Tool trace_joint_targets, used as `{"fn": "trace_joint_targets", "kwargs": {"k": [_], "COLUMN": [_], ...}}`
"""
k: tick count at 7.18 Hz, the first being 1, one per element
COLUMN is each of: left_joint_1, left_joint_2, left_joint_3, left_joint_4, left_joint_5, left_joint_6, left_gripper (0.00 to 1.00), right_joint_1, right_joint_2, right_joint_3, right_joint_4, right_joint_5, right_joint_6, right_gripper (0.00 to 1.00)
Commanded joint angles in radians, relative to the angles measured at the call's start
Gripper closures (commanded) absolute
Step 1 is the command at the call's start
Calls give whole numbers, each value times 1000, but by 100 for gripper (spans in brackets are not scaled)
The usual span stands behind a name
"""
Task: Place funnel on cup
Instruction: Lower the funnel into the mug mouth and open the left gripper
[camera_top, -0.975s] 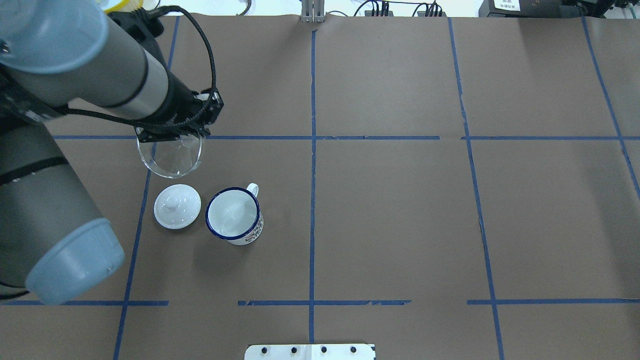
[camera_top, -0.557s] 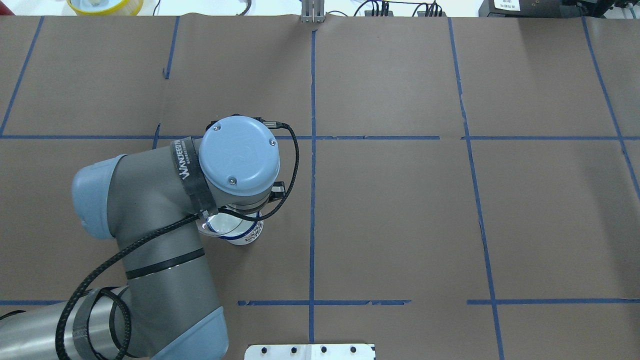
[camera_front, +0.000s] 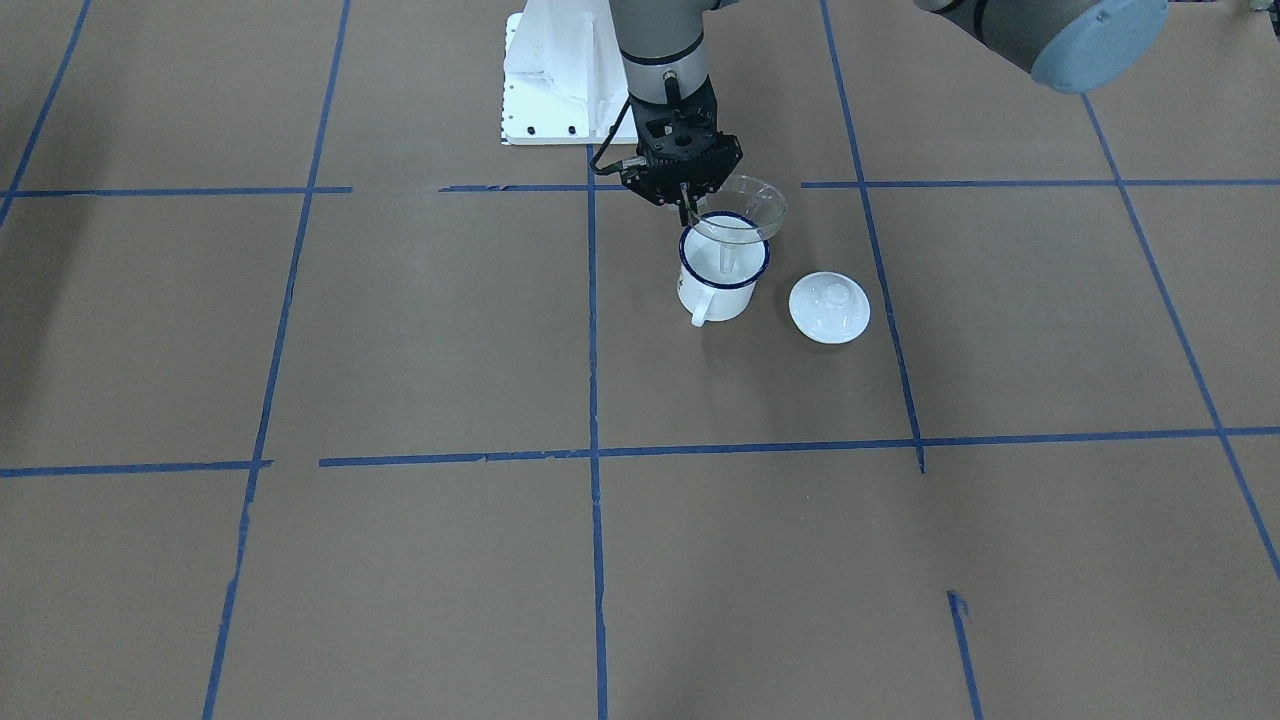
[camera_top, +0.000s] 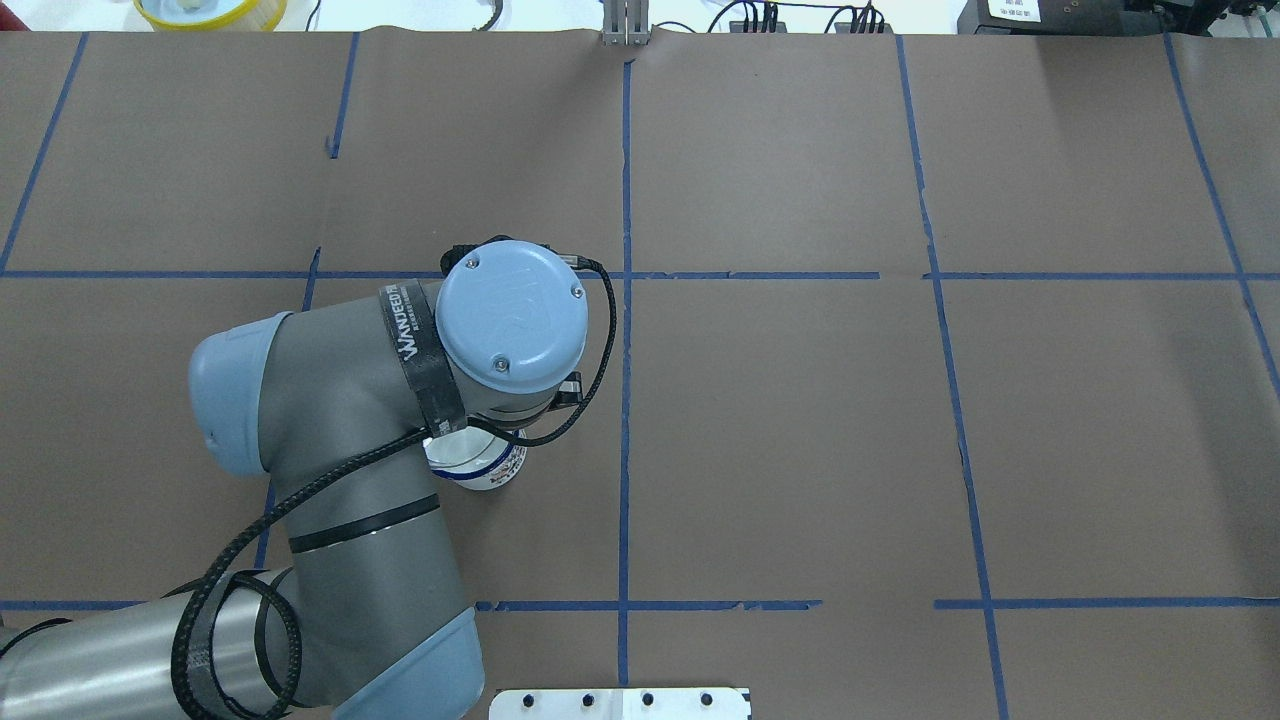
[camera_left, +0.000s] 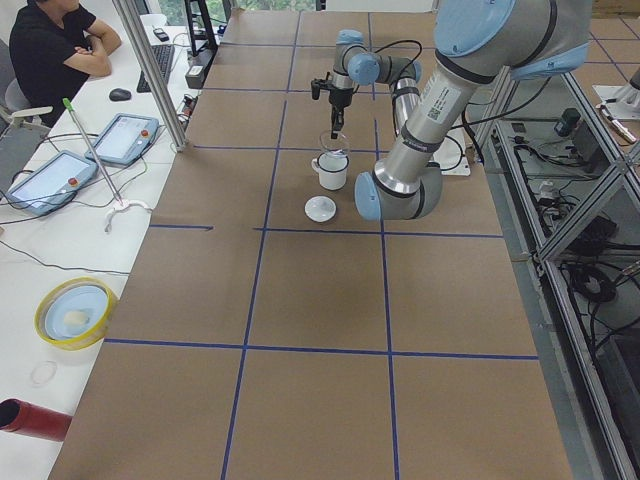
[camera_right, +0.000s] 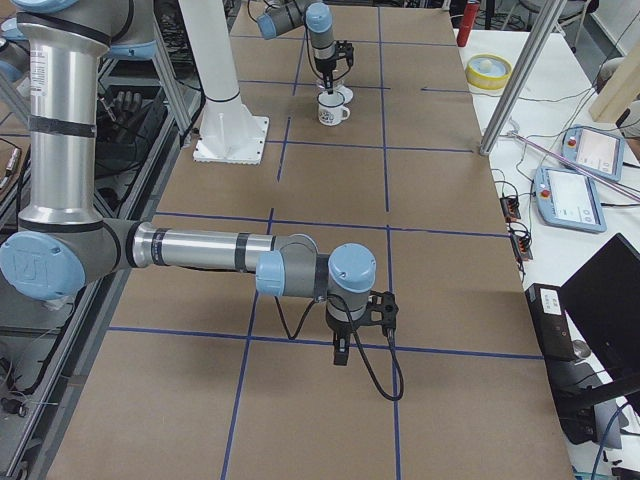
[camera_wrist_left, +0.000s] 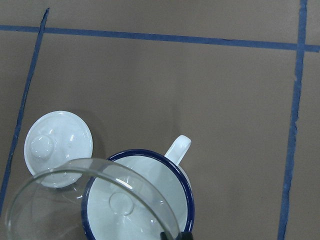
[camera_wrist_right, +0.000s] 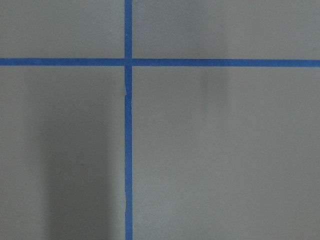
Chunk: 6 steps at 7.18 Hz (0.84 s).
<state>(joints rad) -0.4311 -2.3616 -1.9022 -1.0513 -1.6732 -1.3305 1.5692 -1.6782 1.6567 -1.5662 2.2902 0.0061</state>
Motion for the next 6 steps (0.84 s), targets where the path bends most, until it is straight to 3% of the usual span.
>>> {"fn": "trace_joint_targets", "kwargs": {"k": [1,2,3,4,6], "left_joint_1": [0,0,0,0,0], "left_joint_2": [-2,-1,5,5,4], "left_joint_3": [40,41,45,60,55], "left_joint_4": [-6,-6,-22,-36,-47], "left_joint_5": [0,0,-2,4,23], "left_joint_6": [40,54,54,48,40], "left_gripper": [100,100,35,0,0], "right_joint_1": [0,0,0,0,0], "right_joint_2": [0,0,0,0,0], "right_joint_3": [0,0,0,0,0], "right_joint_4": [0,0,0,0,0], "right_joint_5": [0,0,0,0,0], "right_joint_6": [0,0,0,0,0], "right_gripper": [0,0,0,0,0]}}
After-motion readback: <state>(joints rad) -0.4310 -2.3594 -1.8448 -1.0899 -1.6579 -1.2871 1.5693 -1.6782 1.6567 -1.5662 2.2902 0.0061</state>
